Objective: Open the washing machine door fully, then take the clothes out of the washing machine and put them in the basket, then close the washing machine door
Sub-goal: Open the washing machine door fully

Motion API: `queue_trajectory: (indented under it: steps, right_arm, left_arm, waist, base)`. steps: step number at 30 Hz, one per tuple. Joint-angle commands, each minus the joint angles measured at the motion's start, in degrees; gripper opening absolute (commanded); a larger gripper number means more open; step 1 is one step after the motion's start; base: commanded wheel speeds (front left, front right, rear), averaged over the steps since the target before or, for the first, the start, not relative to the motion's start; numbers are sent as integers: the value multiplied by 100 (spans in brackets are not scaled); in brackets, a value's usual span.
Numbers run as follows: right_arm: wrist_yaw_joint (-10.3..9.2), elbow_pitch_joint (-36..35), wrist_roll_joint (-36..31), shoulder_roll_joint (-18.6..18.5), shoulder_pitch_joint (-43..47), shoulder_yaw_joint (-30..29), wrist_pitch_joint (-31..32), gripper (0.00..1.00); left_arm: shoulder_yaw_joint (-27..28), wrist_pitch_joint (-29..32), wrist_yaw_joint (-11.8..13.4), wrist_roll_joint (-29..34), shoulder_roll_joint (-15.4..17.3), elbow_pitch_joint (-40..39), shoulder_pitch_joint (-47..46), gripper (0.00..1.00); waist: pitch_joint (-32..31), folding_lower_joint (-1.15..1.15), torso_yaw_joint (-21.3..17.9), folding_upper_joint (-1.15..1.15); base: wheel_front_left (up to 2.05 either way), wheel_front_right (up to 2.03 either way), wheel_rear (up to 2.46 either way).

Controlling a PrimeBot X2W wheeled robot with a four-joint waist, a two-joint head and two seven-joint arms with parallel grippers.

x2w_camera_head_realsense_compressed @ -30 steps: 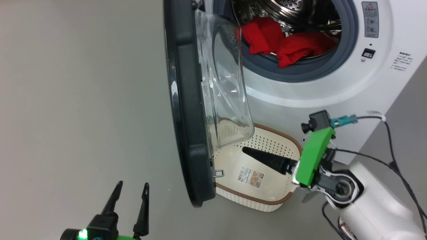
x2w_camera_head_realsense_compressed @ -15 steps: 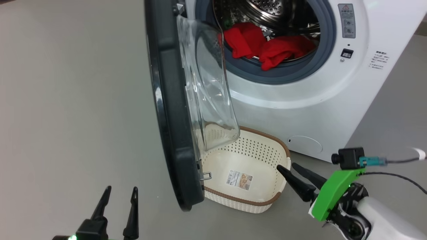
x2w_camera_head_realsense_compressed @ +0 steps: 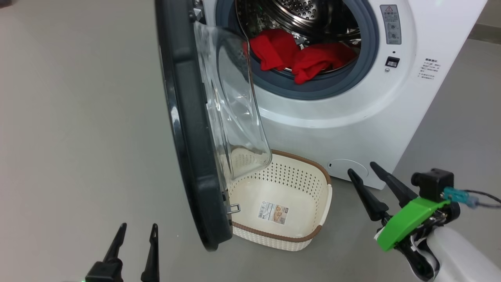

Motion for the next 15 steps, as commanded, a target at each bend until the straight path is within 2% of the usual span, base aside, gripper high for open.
queue_trajectory:
  steps: [1,7,15]
  right_arm:
    - [17,-314,-461,140,383,-313,-68,100]
    - [17,-1016,-1681,537,1017,-1289,-69,100]
    - [17,-1060,-2245,829,1604,-1733,-69,100]
  left_arm:
    - [210,-55,8,7,83,-141,-79,100]
    - [200,-55,-2,14,83,-158,-110,100]
    - [123,-55,24,-26,83,-155,-98,100]
  waist:
    - [16,0,-25,0]
    - [45,0,-25,0]
    - [31,0,4,0]
  base:
    - [0,0,0]
    - [0,0,0]
    - [0,0,0]
